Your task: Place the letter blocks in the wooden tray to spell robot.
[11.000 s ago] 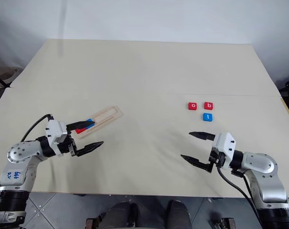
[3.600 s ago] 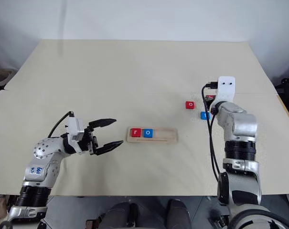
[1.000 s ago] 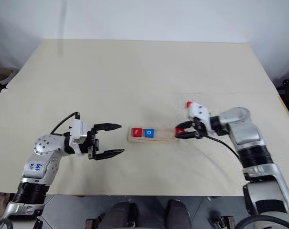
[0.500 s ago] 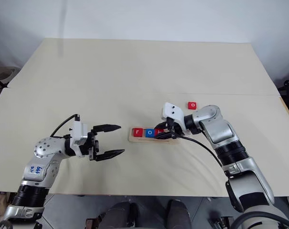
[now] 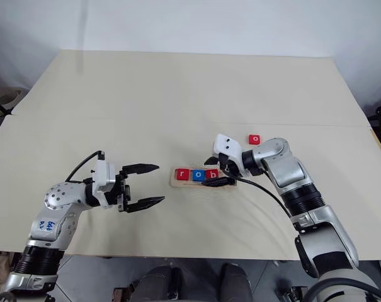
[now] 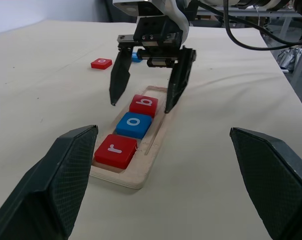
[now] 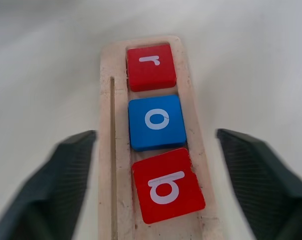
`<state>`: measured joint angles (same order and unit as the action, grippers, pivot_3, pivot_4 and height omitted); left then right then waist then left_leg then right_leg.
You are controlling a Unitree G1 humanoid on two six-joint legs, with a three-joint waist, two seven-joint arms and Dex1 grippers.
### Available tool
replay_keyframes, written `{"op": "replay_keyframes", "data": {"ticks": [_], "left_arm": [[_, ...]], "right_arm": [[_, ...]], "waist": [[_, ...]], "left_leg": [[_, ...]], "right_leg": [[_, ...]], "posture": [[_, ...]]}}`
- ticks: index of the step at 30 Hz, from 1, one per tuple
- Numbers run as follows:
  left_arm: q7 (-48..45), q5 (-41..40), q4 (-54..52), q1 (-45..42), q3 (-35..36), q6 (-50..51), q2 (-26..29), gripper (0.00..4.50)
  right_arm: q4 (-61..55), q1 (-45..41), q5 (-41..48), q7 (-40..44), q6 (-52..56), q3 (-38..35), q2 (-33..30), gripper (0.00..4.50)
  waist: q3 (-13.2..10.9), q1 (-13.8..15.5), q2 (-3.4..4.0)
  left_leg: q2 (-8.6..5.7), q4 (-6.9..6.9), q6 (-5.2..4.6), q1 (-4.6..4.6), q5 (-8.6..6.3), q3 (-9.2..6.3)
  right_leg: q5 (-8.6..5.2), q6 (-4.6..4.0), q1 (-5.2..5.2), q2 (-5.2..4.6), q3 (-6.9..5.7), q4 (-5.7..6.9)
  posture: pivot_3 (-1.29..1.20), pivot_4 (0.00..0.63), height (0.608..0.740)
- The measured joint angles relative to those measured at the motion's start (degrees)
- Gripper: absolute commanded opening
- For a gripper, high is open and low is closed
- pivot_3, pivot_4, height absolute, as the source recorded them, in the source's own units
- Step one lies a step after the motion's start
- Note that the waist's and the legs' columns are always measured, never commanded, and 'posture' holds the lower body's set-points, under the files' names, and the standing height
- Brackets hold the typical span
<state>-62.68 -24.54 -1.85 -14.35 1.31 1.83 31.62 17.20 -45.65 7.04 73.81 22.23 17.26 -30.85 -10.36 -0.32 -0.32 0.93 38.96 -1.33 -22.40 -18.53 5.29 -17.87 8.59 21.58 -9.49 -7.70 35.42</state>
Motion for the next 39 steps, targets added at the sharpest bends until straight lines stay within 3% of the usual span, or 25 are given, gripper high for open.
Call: {"op": "replay_keyframes", "data": {"ticks": [3, 6, 12, 18, 39], "left_arm": [[0.0, 0.0, 0.0, -0.02, -0.01, 0.0, 0.0, 4.5], [-0.02, 0.0, 0.01, -0.06, -0.02, 0.01, 0.0, 4.5], [-0.11, 0.0, 0.03, -0.35, -0.11, 0.02, 0.0, 4.5], [-0.11, 0.0, 0.05, -0.79, -0.25, 0.01, -0.28, 4.5], [0.77, 0.0, -0.05, -0.63, -0.24, 0.11, -0.25, 4.5]], "right_arm": [[-1.56, 0.01, 1.14, 0.73, 0.39, -0.67, -1.33, 4.48], [-3.03, 0.67, 1.73, 1.41, 0.47, -2.5, -4.42, 3.94], [-3.6, 5.92, 1.89, 2.37, 0.25, -4.09, -9.98, 1.91], [-2.87, 6.73, 0.61, 0.76, -1.28, -4.08, -10.23, 0.01], [-2.07, 5.4, -0.58, -0.76, -1.09, -1.62, -4.51, 0.01]], "waist": [[0.0, 0.1, 0.0], [0.0, 0.27, 0.0], [0.0, 0.13, 0.0], [0.0, 0.0, 0.0], [0.0, 0.14, 0.0]], "left_leg": [[0.0, 0.01, 0.0, 0.0, 0.0, -0.01], [-0.01, 0.01, 0.0, -0.01, 0.0, -0.02], [0.0, -0.01, 0.0, 0.0, 0.0, 0.02], [0.02, -0.02, 0.01, 0.02, 0.0, 0.03], [0.01, 0.01, 0.01, 0.0, 0.0, 0.01]], "right_leg": [[0.0, 0.0, 0.0, 0.0, 0.0, 0.0], [0.0, 0.0, -0.01, -0.01, 0.0, -0.01], [0.0, 0.0, -0.01, 0.0, 0.0, -0.02], [0.0, 0.0, 0.0, 0.01, 0.01, -0.02], [0.0, 0.0, -0.01, 0.0, 0.01, -0.01]], "posture": [[0.0, 0.15, 0.74], [0.0, 0.15, 0.74], [0.0, 0.15, 0.74], [0.0, 0.15, 0.74], [0.0, 0.15, 0.74]]}}
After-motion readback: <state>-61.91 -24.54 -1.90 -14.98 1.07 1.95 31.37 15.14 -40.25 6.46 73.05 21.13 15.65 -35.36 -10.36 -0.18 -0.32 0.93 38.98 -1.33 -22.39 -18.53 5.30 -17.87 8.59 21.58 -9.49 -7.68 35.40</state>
